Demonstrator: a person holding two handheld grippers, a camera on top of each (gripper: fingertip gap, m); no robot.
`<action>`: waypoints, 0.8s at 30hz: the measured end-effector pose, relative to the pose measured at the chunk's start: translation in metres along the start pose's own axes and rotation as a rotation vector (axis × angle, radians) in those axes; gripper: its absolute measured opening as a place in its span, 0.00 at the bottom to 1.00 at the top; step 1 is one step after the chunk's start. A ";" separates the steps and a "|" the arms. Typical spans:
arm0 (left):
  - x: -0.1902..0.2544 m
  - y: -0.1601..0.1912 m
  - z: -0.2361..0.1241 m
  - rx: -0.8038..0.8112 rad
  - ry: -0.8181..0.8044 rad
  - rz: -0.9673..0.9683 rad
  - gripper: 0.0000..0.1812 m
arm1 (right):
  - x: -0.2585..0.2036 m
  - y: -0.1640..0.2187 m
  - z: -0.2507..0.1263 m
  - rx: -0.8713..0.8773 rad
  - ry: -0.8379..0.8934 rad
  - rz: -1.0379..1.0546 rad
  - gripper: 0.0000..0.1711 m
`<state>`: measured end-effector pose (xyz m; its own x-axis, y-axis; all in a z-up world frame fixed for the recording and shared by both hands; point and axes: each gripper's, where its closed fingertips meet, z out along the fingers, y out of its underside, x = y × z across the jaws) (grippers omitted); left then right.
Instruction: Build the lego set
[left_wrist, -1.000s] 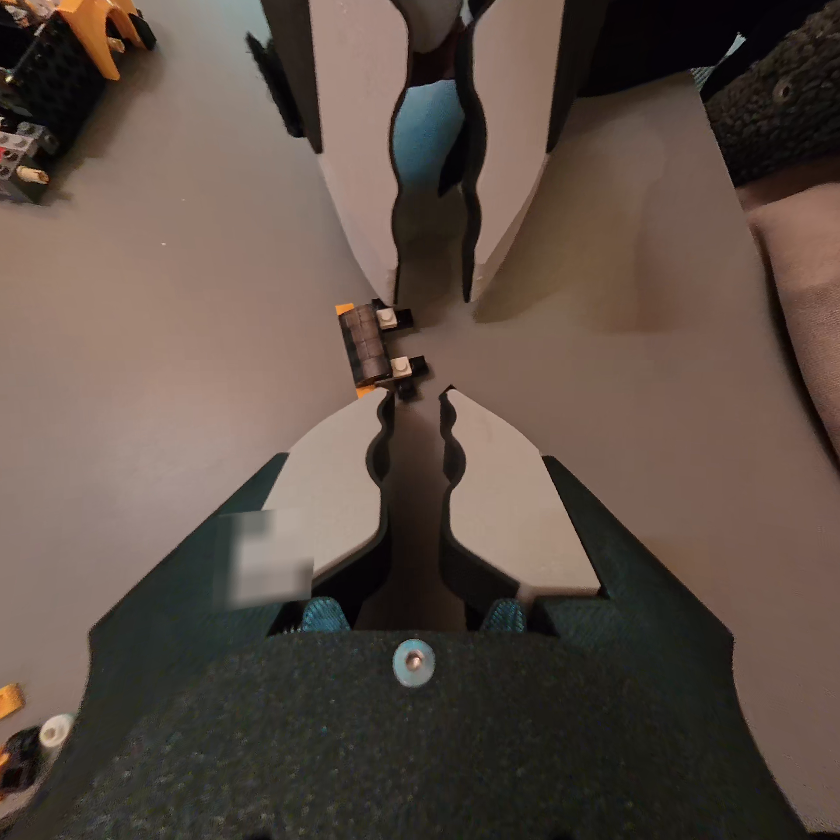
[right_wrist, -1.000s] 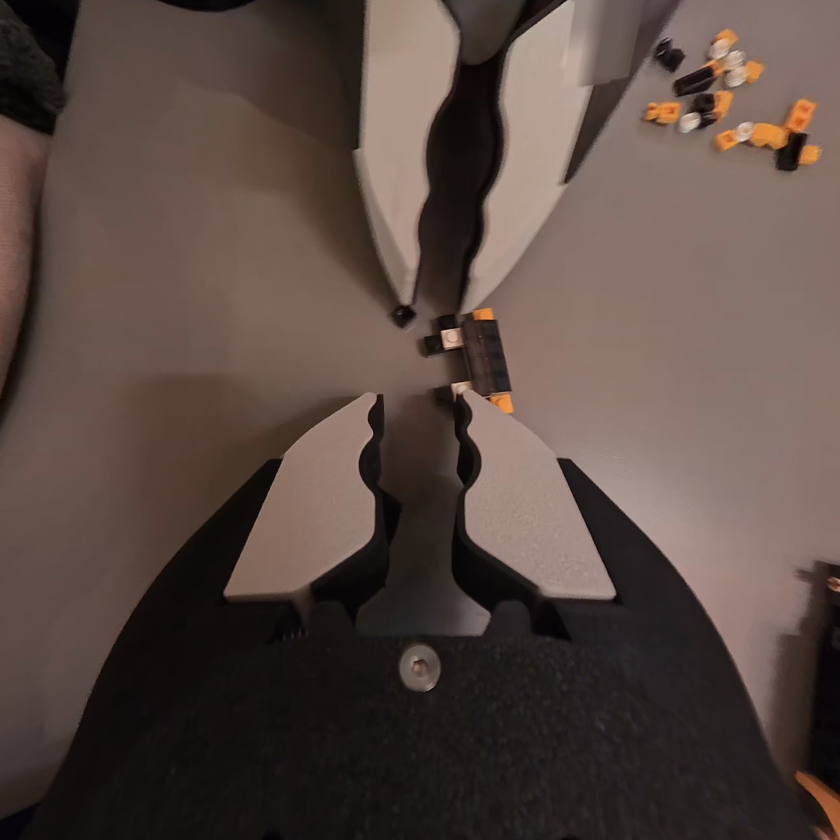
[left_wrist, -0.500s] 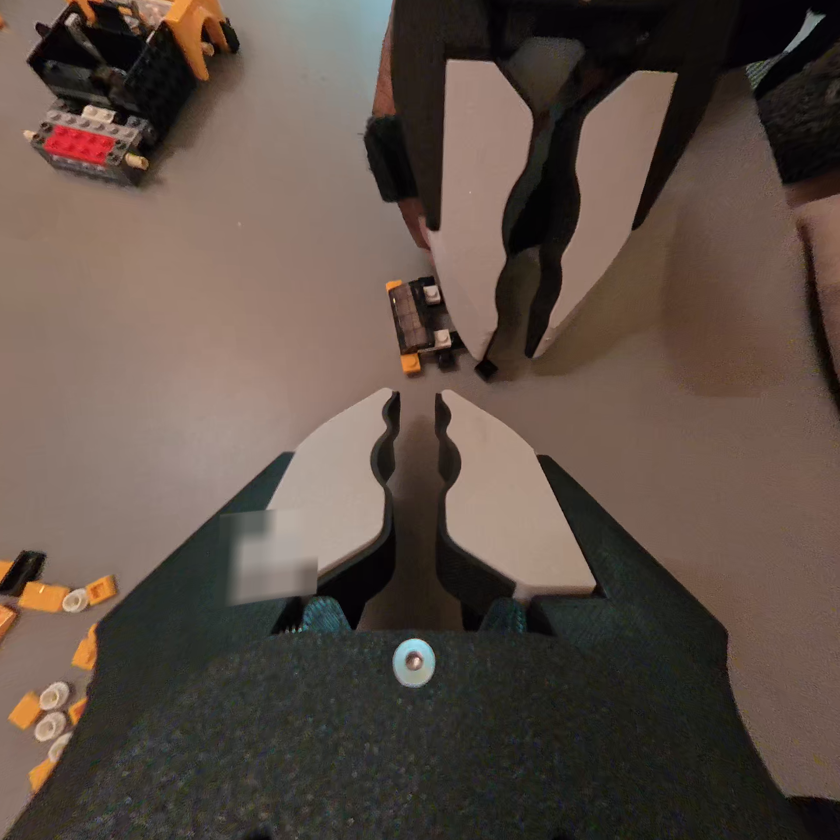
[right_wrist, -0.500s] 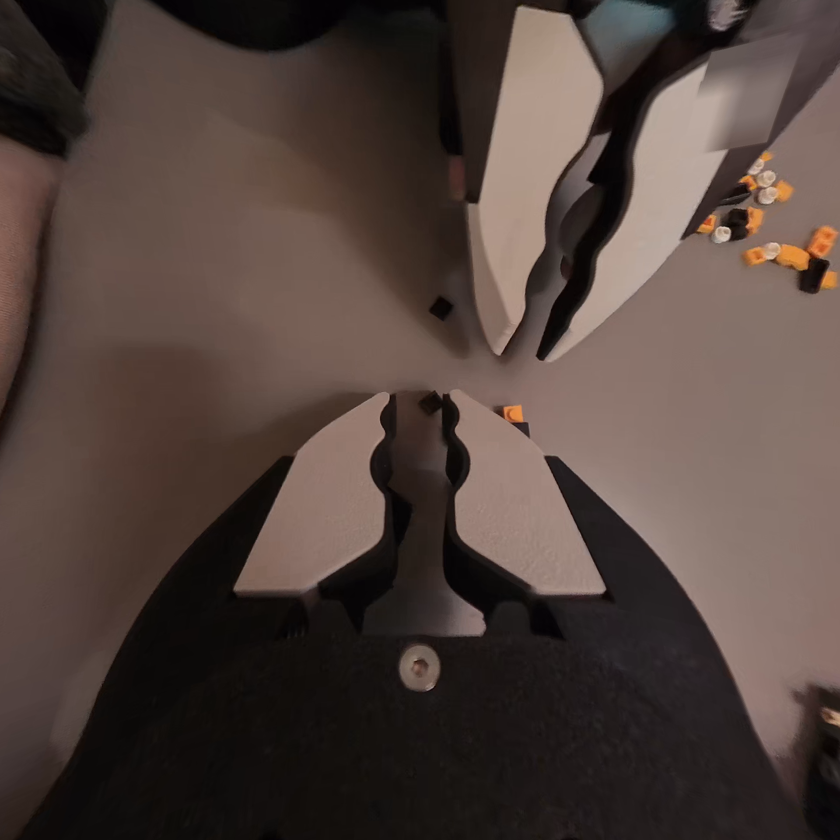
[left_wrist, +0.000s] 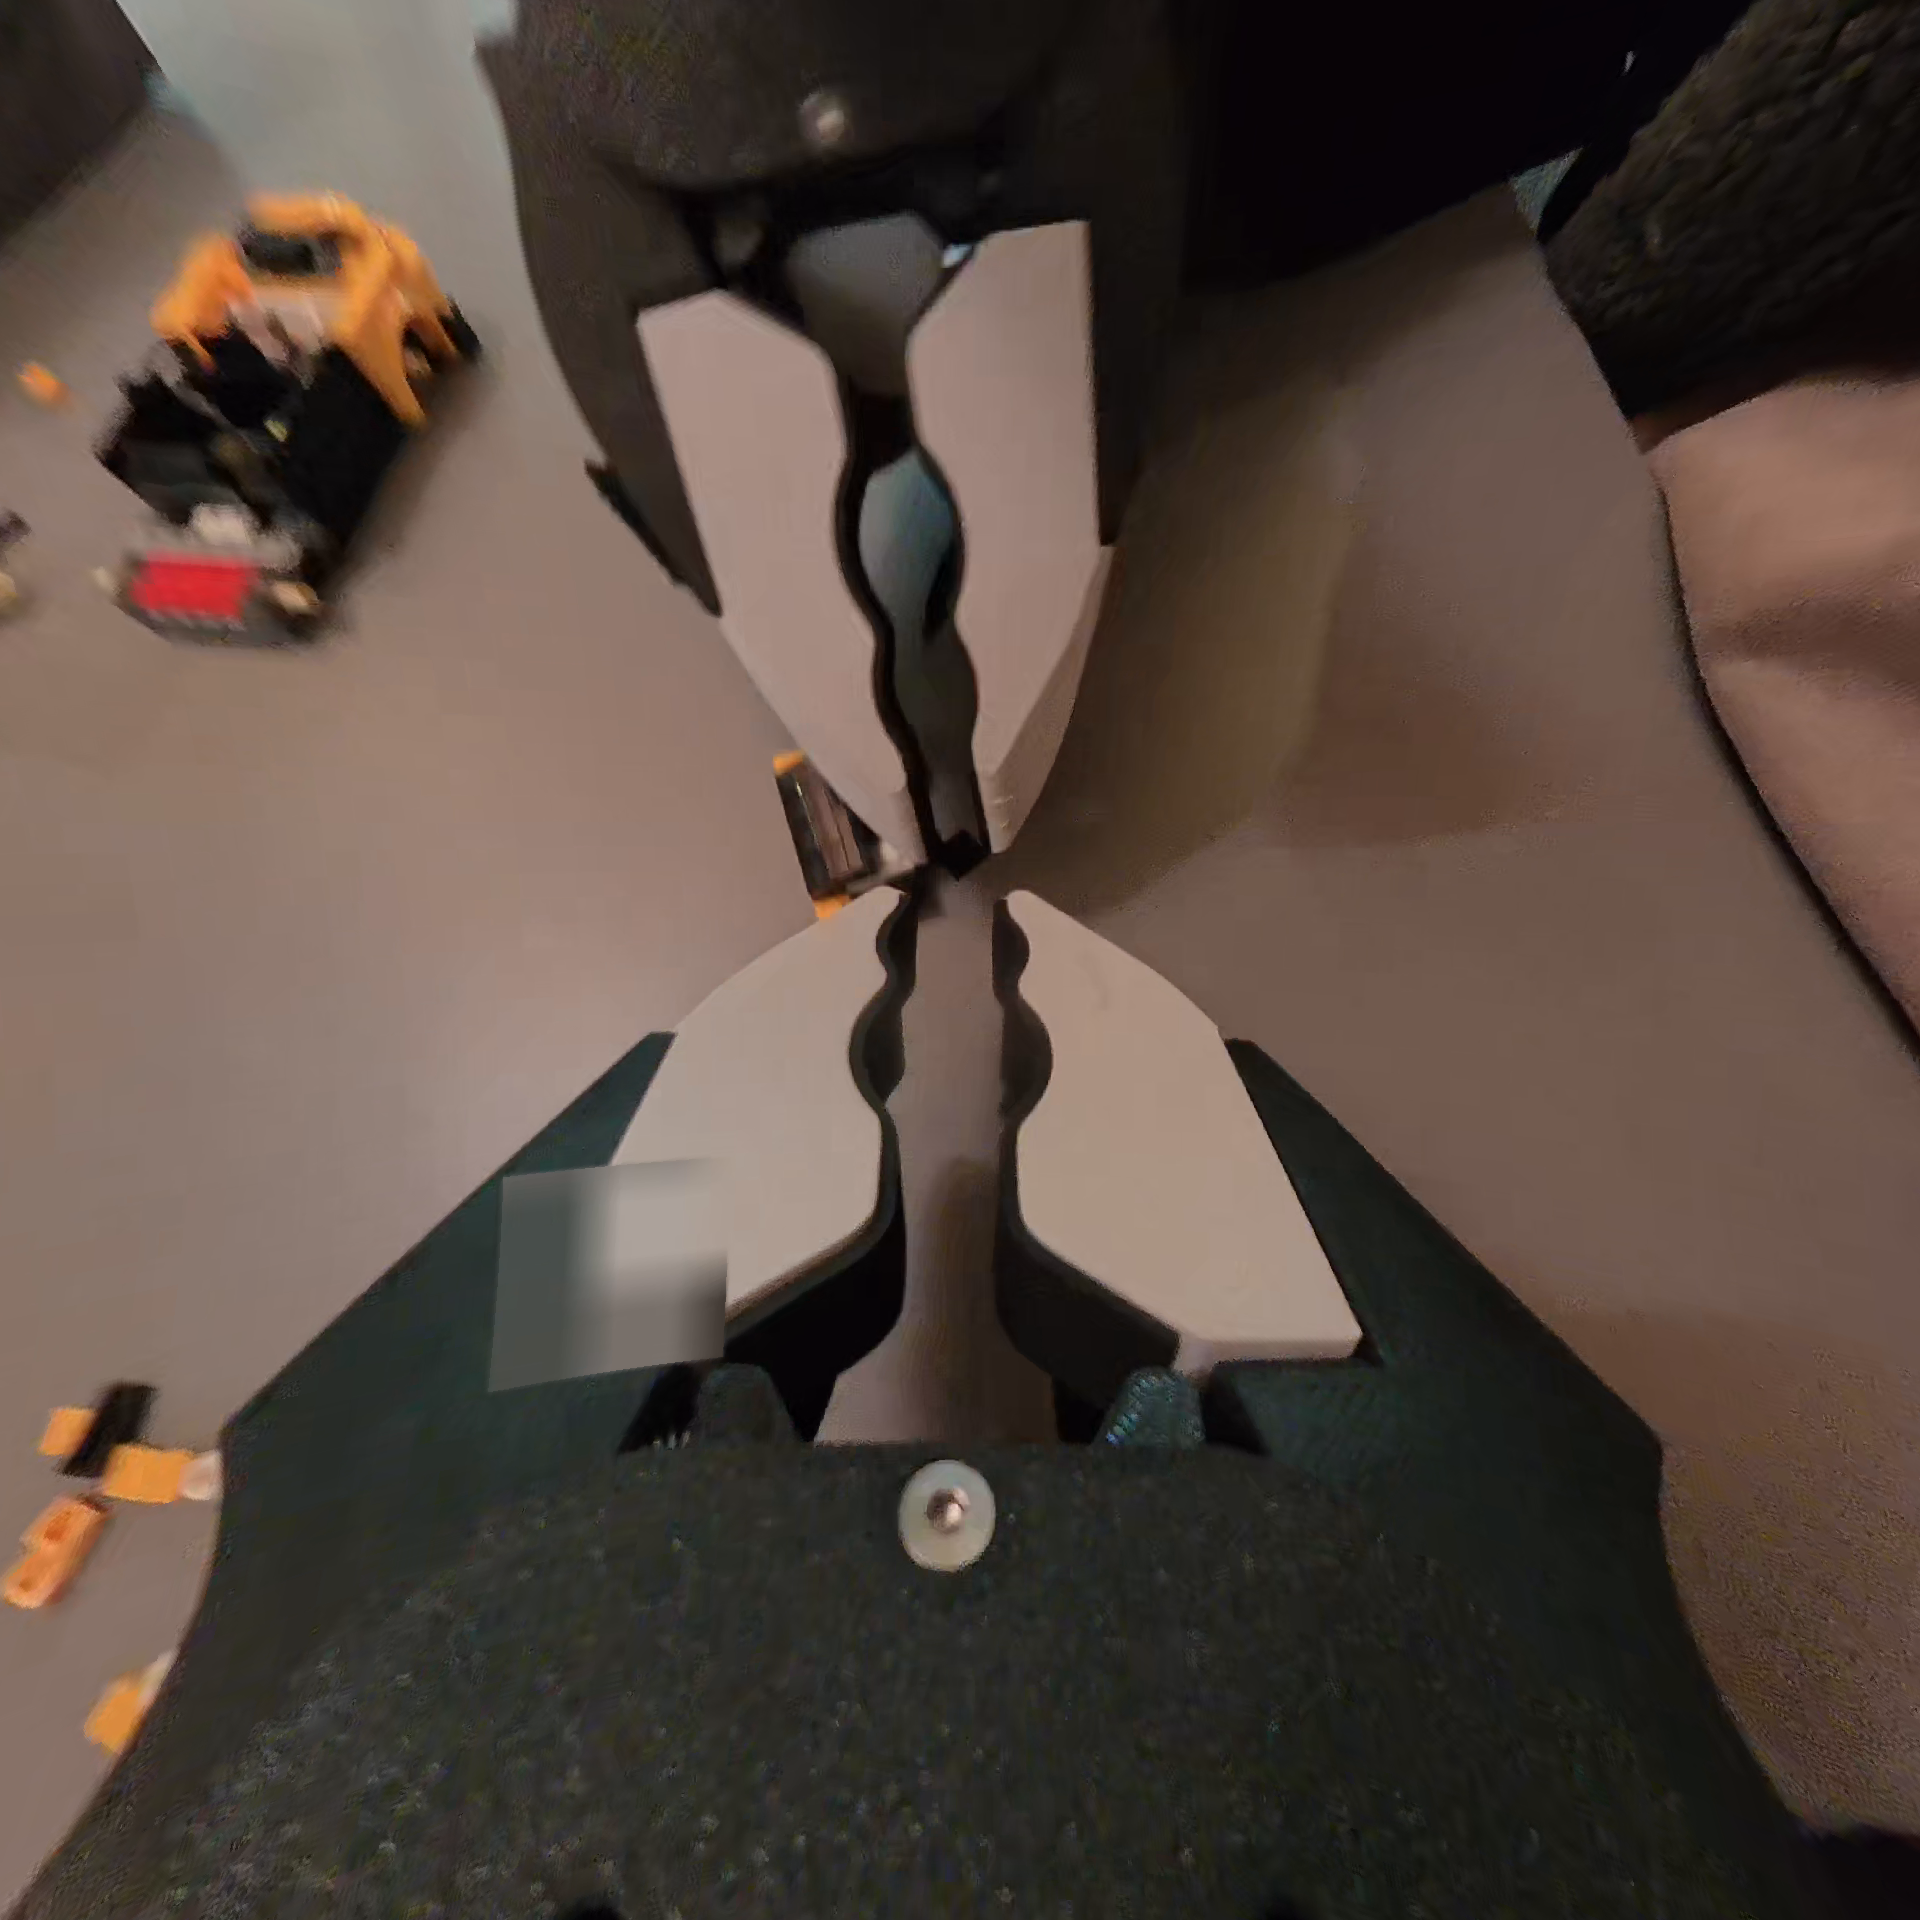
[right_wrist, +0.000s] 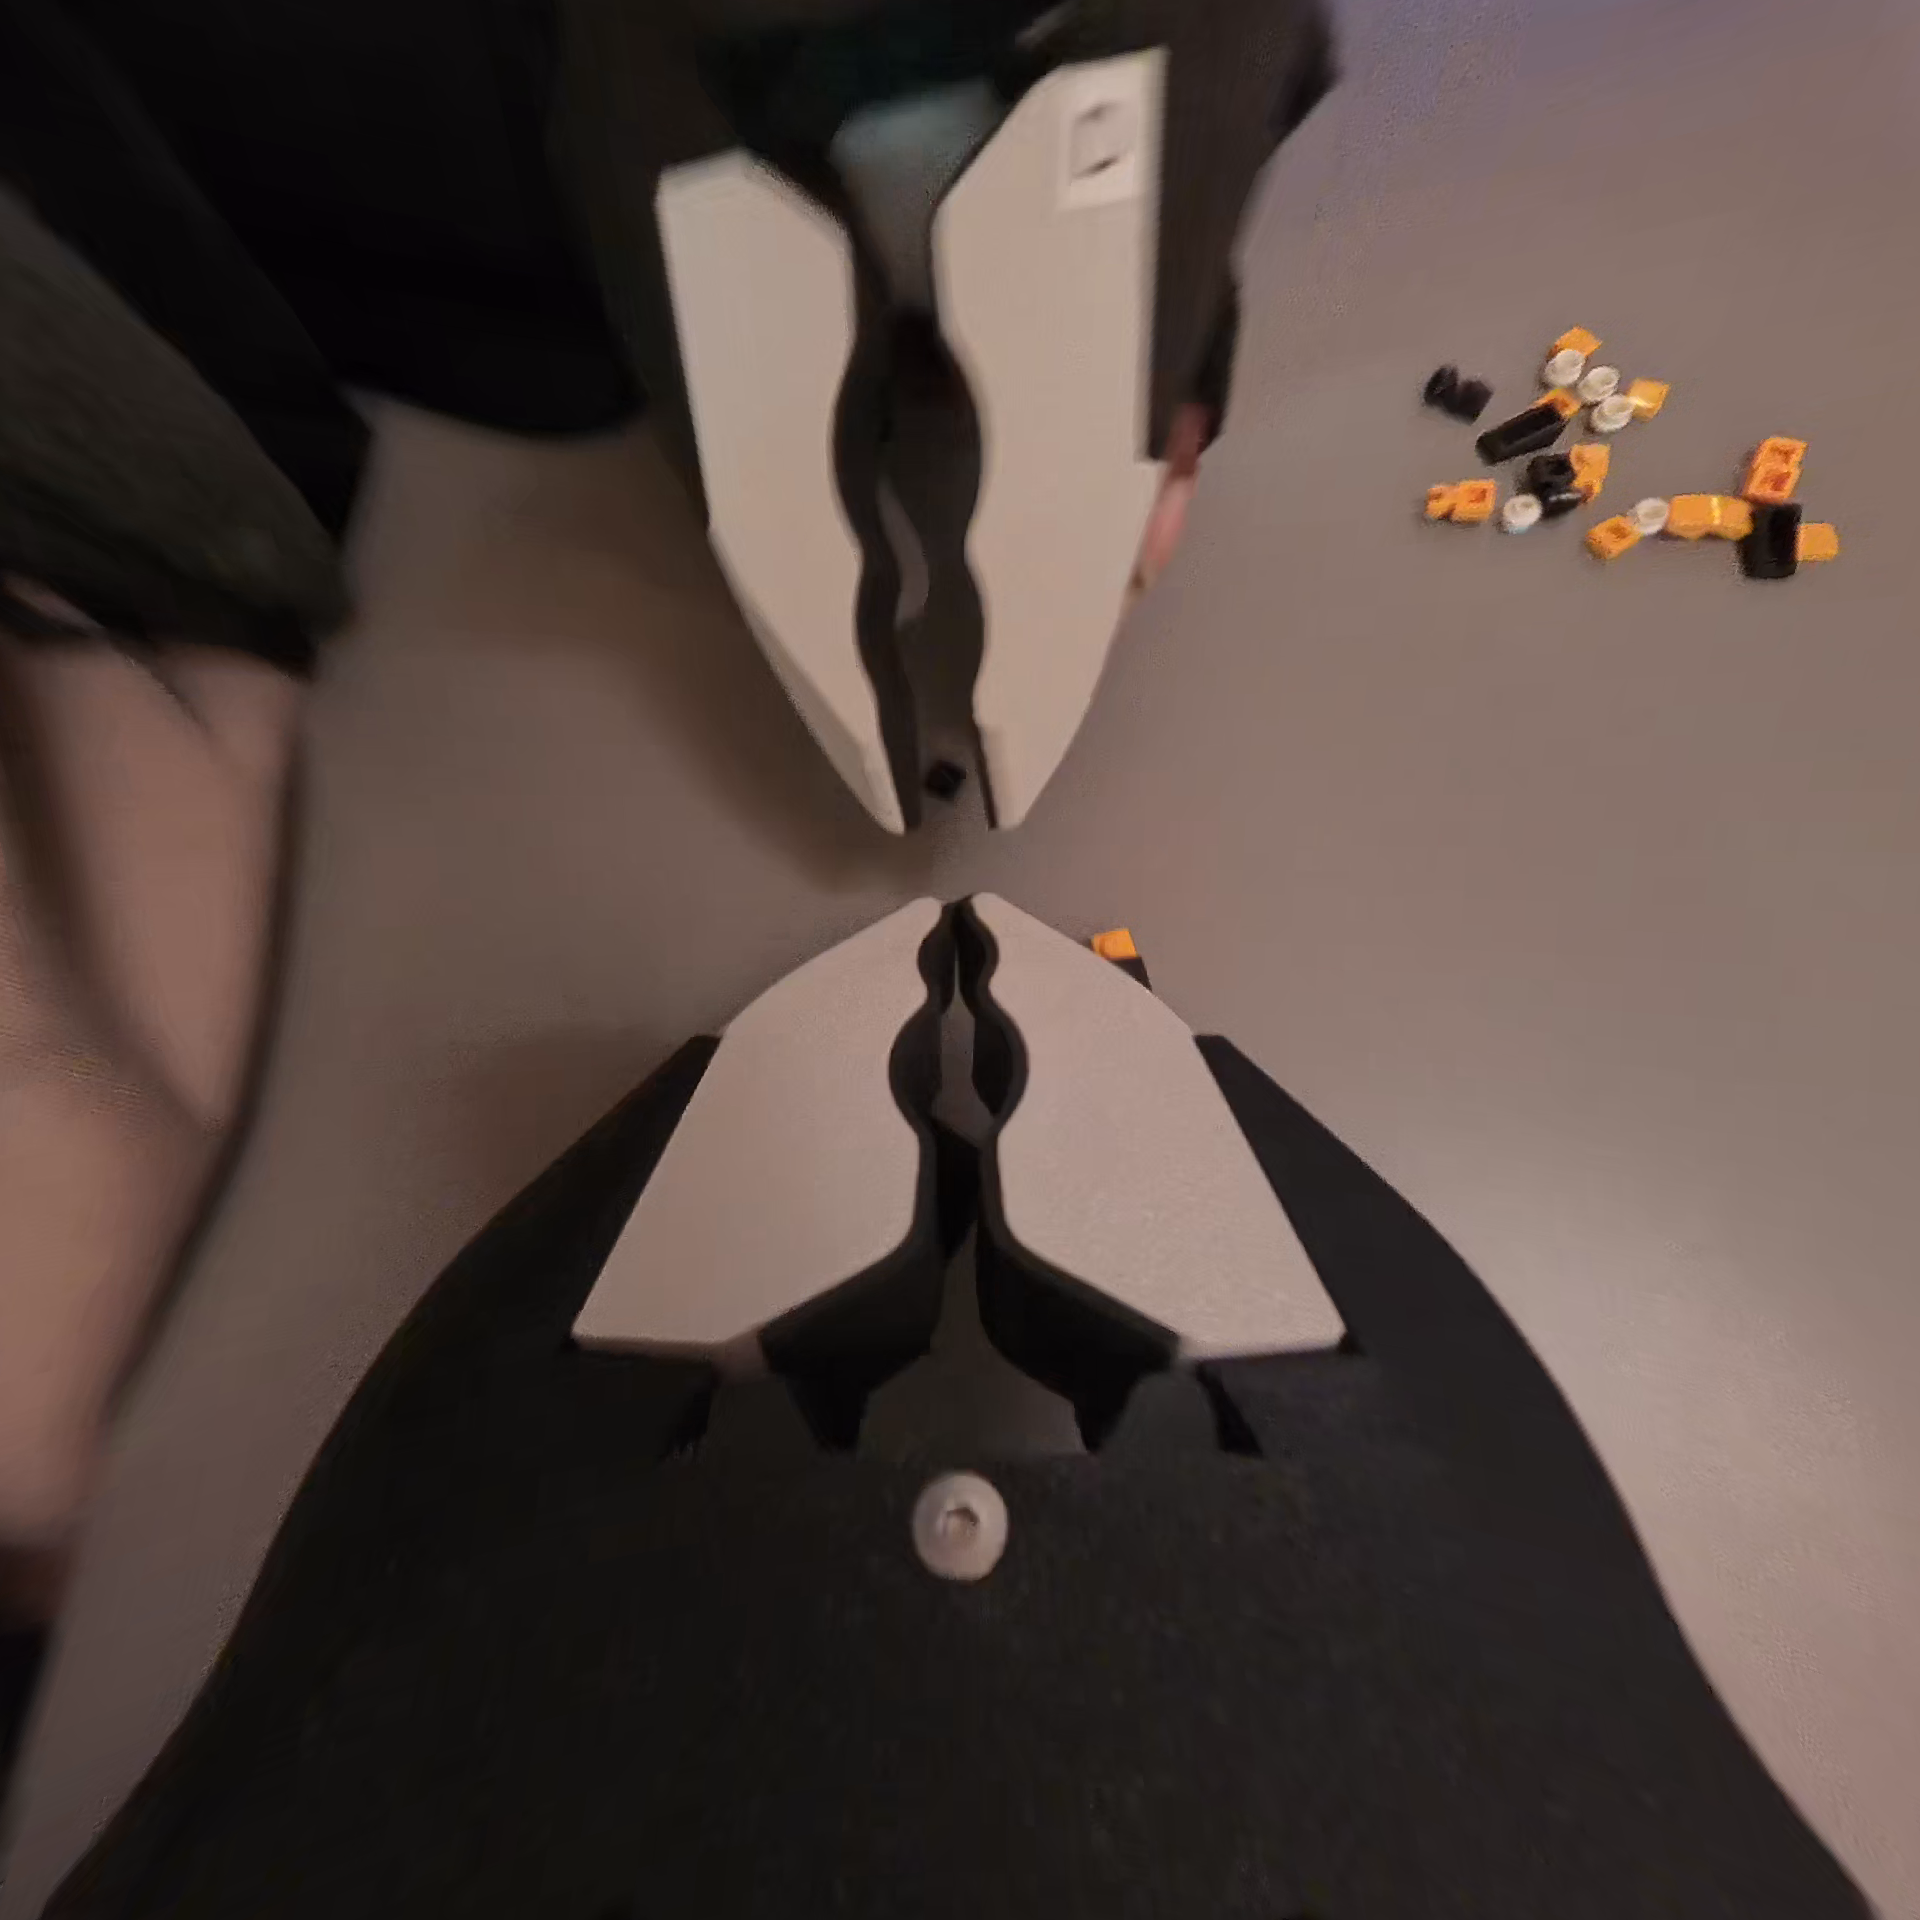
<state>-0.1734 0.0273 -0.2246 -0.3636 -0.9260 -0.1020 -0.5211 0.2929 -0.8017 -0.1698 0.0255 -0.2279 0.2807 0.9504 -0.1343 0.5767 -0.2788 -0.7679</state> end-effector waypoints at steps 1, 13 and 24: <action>0.000 -0.006 -0.001 0.018 -0.024 0.042 0.07 | -0.001 -0.008 -0.006 0.068 -0.045 0.073 0.01; -0.025 0.019 -0.006 -0.167 -0.202 0.121 0.04 | 0.022 0.004 -0.014 0.017 0.105 0.020 0.02; -0.035 0.036 0.019 -0.180 -0.129 -0.069 0.10 | 0.041 0.009 -0.019 -0.005 0.194 0.051 0.03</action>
<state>-0.1647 0.0652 -0.2610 -0.2266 -0.9647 -0.1339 -0.6746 0.2546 -0.6928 -0.1383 0.0591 -0.2283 0.4521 0.8906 -0.0489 0.5615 -0.3268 -0.7602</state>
